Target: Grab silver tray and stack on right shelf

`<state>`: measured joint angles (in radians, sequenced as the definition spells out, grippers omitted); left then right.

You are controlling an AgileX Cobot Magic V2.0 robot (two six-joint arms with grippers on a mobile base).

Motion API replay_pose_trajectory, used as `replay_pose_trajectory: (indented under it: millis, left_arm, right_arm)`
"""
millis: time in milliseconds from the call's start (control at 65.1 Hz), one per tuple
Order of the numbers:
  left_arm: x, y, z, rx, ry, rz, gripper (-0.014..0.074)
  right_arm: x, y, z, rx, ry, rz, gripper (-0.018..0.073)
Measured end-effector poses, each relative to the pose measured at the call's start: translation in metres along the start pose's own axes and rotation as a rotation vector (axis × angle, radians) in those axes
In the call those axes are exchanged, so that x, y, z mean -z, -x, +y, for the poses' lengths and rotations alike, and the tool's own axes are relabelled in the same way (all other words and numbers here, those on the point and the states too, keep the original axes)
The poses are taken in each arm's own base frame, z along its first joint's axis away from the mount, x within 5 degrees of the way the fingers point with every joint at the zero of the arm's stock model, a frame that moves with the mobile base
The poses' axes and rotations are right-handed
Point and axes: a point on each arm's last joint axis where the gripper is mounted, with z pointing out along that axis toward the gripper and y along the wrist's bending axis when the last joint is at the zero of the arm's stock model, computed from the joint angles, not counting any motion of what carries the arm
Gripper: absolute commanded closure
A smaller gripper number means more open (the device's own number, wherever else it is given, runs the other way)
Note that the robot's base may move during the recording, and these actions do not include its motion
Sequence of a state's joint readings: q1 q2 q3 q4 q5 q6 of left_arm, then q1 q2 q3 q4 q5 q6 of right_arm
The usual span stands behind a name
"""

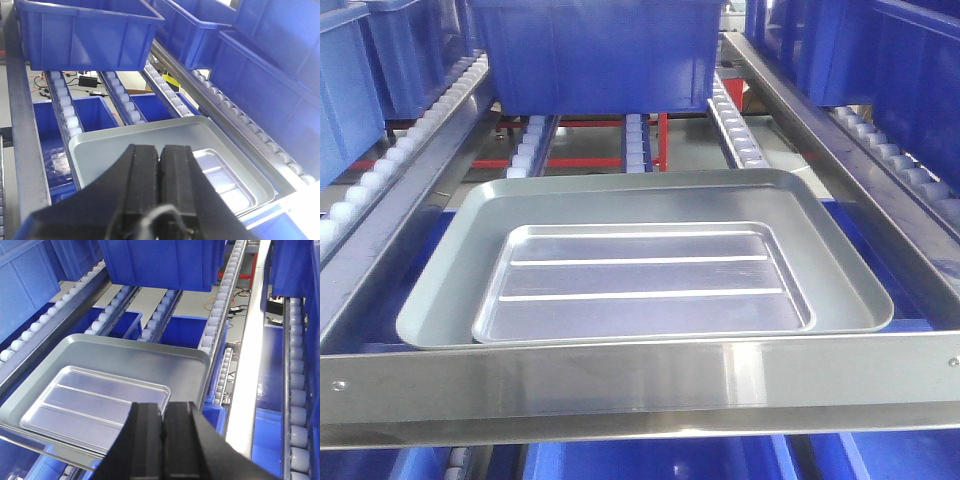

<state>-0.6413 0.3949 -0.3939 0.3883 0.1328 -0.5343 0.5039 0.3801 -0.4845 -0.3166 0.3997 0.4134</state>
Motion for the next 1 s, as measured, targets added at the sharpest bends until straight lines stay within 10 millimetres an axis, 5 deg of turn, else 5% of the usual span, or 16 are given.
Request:
replay_pose_trajectory:
  millis: [384,537,752,998]
  left_arm:
    - [0.016,-0.005,0.007,-0.14,0.081,-0.043,0.0687]
    - [0.034,-0.034,0.022,-0.135,0.272,-0.088,0.0687]
    - [0.04,-0.104,0.043,-0.056,0.515,-0.051,0.0687]
    - [0.041,-0.108,0.047,-0.048,0.569,-0.073,0.0687]
  right_arm:
    - [0.0,0.0,0.0,0.001,-0.001,0.0,0.0503]
    - [0.0,0.0,0.0,0.001,-0.001,0.0,0.0503]
    - [0.0,0.0,0.0,0.001,-0.001,0.0,0.0503]
    - [0.0,-0.001,0.0,0.002,-0.002,0.006,0.0503]
